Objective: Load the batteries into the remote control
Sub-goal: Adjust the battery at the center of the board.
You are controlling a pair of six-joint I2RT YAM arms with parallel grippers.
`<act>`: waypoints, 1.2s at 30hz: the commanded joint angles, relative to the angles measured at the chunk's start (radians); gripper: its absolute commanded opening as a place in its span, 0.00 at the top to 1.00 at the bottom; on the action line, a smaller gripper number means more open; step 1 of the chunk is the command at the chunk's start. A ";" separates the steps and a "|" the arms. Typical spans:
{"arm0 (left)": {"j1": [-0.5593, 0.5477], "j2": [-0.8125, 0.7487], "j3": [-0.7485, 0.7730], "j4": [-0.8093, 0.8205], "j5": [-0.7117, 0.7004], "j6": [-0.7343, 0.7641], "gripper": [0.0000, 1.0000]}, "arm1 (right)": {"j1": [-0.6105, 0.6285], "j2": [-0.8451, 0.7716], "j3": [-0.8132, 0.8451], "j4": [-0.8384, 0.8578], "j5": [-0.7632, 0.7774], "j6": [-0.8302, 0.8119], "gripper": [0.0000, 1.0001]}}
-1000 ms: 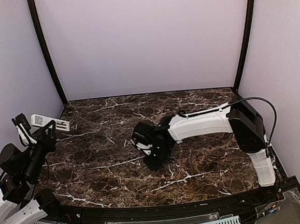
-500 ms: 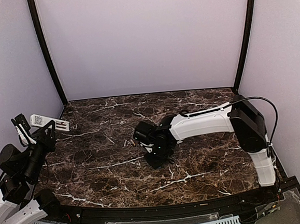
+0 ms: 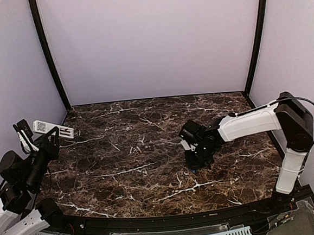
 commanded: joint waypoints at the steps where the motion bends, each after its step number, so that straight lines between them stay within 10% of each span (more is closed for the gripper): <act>1: 0.005 0.027 0.037 0.008 0.034 -0.008 1.00 | -0.043 -0.027 -0.133 0.054 -0.046 0.211 1.00; 25: 0.006 0.034 0.028 0.046 0.057 -0.010 1.00 | -0.014 0.029 -0.037 -0.026 0.001 0.216 0.70; 36: 0.006 0.033 0.032 0.036 0.050 0.001 1.00 | -0.081 -0.065 0.294 -0.247 0.069 -0.357 0.55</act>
